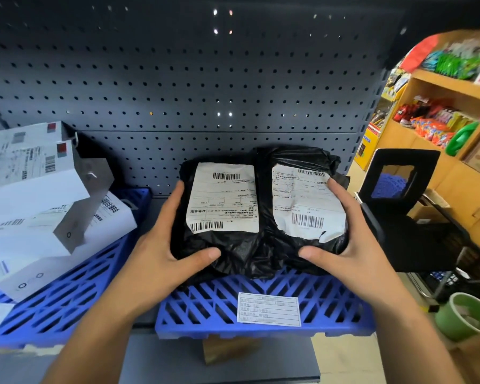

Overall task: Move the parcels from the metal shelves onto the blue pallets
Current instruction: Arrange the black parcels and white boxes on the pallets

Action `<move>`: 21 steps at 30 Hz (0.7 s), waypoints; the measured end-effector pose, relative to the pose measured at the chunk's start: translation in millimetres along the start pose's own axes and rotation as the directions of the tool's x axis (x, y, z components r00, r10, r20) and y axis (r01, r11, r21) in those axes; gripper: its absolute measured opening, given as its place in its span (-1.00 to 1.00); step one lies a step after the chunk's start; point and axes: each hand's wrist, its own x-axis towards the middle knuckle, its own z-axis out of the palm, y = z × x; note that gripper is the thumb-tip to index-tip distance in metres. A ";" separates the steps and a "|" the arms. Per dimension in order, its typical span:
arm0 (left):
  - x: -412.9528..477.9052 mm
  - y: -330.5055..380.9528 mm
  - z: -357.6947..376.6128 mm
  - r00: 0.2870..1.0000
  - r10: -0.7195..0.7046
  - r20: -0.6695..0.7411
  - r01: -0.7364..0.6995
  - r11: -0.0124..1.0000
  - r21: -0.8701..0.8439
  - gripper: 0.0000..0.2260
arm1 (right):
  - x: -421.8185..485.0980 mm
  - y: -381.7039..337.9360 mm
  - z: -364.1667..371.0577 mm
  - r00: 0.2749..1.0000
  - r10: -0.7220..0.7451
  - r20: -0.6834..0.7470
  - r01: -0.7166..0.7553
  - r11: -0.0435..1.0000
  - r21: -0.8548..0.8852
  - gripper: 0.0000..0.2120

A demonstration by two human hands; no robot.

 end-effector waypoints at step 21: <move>19.0 -6.7 11.7 0.995 0.095 -0.020 -0.092 0.989 0.115 -0.24 | 8.2 3.9 -10.0 0.999 0.019 0.032 -0.018 0.999 -0.040 -0.12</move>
